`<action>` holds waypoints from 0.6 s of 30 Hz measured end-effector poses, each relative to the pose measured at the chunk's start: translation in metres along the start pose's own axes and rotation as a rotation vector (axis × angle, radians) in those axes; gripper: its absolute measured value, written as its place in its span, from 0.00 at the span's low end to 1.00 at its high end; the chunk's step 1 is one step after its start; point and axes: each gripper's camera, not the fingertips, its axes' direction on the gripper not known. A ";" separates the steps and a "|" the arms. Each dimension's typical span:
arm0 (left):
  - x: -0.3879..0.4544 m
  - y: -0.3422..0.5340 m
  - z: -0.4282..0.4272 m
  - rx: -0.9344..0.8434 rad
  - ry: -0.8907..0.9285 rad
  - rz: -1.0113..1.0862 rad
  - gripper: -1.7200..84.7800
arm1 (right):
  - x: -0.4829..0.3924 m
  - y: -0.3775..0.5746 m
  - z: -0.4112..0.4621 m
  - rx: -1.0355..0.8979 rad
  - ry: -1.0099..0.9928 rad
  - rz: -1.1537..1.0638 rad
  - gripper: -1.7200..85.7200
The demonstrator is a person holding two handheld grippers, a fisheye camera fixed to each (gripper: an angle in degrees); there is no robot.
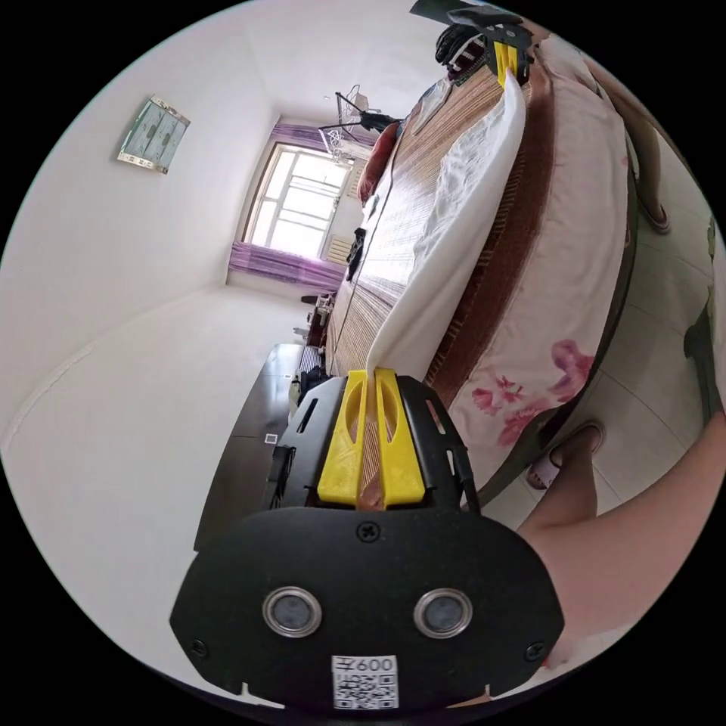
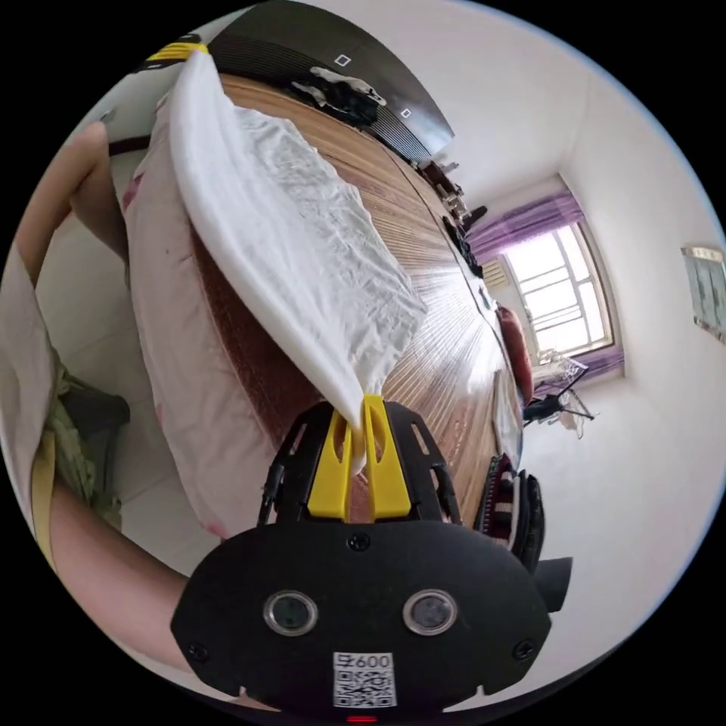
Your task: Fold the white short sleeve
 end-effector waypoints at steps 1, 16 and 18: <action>-0.003 -0.001 -0.006 -0.007 -0.003 -0.003 0.05 | 0.002 0.006 -0.028 0.006 0.034 -0.016 0.01; -0.152 -0.078 -0.151 0.040 -0.286 -0.208 0.05 | 0.063 0.059 -0.293 0.066 0.436 0.146 0.01; -0.155 -0.096 -0.121 0.052 -0.247 -0.245 0.05 | 0.067 0.055 -0.269 0.060 0.445 0.133 0.01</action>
